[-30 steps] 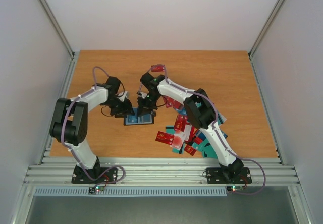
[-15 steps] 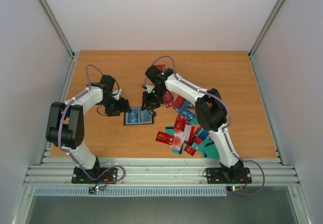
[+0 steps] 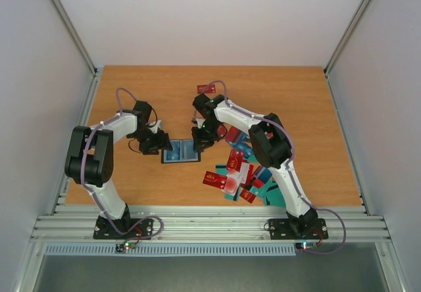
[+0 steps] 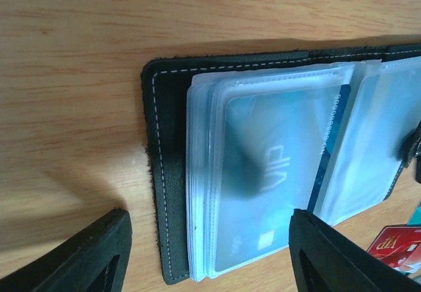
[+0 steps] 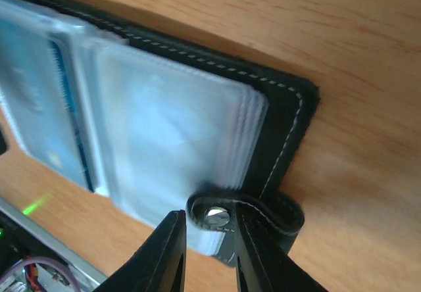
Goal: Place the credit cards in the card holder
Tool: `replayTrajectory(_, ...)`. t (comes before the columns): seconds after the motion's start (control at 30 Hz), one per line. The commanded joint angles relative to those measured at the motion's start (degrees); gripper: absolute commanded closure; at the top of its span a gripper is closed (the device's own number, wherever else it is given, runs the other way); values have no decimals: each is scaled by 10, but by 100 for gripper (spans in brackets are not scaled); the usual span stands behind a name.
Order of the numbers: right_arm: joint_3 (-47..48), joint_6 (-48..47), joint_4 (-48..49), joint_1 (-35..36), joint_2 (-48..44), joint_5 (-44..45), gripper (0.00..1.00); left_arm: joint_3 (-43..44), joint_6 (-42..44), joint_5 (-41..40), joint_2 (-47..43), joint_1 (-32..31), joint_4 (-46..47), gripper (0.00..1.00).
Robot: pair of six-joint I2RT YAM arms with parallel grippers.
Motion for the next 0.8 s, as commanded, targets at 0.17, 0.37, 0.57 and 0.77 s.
replayTrajectory(0.17, -30, -18, 0, -3, 38, 17, 85, -13, 9, 41, 28, 2, 31, 38)
replayTrajectory(0.37, -58, -19, 9, -2, 36, 11, 88, -17, 7, 74, 21, 2, 46, 41)
replayTrajectory(0.57, -60, -16, 14, -2, 37, 2, 89, -5, 2, 86, -7, 2, 37, 43)
replayTrajectory(0.77, -60, -13, 16, -2, 38, -4, 89, 17, -3, 84, -38, 1, 12, 43)
